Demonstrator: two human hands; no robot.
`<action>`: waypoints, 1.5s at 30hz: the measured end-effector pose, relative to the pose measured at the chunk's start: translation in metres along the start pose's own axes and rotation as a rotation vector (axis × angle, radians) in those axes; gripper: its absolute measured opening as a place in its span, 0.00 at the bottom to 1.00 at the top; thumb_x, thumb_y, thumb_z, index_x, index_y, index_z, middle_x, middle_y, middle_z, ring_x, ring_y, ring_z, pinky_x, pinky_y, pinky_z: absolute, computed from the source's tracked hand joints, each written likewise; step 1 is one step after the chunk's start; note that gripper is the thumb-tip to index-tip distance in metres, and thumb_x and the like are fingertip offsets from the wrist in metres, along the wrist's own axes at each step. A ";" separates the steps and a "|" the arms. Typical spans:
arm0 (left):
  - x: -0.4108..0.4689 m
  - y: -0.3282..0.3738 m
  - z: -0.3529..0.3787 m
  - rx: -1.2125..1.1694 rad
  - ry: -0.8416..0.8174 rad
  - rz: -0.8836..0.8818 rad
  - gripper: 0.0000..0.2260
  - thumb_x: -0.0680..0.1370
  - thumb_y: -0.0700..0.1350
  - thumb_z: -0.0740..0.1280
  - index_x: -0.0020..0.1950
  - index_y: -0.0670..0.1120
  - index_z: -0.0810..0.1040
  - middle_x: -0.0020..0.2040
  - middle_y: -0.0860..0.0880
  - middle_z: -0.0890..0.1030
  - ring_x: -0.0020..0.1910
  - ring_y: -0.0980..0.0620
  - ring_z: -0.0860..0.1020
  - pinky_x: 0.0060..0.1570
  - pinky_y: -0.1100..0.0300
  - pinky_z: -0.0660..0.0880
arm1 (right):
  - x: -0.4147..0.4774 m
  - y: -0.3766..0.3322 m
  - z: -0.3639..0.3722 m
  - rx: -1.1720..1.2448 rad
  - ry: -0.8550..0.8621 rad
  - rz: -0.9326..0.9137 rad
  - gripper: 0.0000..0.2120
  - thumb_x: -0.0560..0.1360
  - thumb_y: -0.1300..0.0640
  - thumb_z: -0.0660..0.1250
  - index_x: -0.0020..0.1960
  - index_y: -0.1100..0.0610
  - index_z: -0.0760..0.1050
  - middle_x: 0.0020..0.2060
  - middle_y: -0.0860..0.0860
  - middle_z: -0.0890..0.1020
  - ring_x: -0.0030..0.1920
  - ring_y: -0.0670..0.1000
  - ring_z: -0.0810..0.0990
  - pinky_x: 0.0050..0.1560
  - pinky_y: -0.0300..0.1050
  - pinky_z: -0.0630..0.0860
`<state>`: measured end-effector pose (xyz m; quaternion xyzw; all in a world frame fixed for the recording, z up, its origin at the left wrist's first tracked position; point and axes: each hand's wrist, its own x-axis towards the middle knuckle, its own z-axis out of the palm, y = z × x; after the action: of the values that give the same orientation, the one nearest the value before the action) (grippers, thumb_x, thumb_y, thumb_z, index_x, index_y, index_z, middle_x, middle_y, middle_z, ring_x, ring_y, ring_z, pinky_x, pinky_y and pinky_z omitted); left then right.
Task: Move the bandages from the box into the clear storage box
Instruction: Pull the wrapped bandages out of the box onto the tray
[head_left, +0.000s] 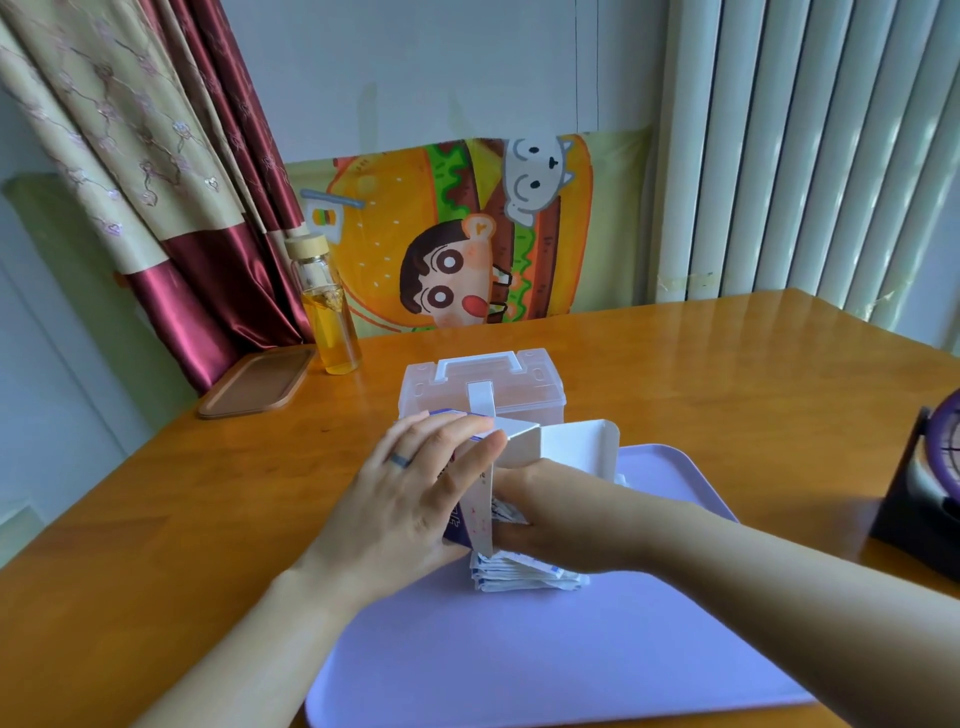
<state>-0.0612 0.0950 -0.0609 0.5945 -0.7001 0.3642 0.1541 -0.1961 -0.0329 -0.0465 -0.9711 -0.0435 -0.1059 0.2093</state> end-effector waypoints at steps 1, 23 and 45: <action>-0.001 0.001 0.001 -0.002 -0.004 0.001 0.40 0.71 0.54 0.71 0.74 0.48 0.50 0.67 0.45 0.68 0.65 0.43 0.71 0.64 0.45 0.68 | 0.002 0.003 0.002 -0.022 -0.006 0.004 0.10 0.78 0.56 0.63 0.56 0.59 0.75 0.52 0.53 0.79 0.49 0.53 0.75 0.51 0.42 0.71; -0.024 -0.030 0.001 0.138 -0.019 -0.162 0.45 0.66 0.54 0.73 0.74 0.43 0.51 0.66 0.42 0.67 0.65 0.42 0.68 0.67 0.45 0.63 | -0.016 0.033 -0.013 -0.053 0.245 0.167 0.26 0.72 0.67 0.62 0.61 0.42 0.77 0.50 0.46 0.84 0.41 0.48 0.77 0.42 0.39 0.74; 0.009 0.016 0.012 -0.503 0.349 -0.590 0.51 0.67 0.64 0.71 0.74 0.63 0.34 0.71 0.44 0.58 0.70 0.60 0.60 0.64 0.74 0.61 | -0.024 0.010 -0.033 0.899 0.180 0.336 0.19 0.72 0.48 0.69 0.61 0.50 0.72 0.55 0.48 0.80 0.51 0.51 0.82 0.47 0.44 0.78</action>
<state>-0.0758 0.0805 -0.0681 0.6428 -0.5305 0.2173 0.5082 -0.2248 -0.0568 -0.0261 -0.7652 0.0908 -0.1250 0.6250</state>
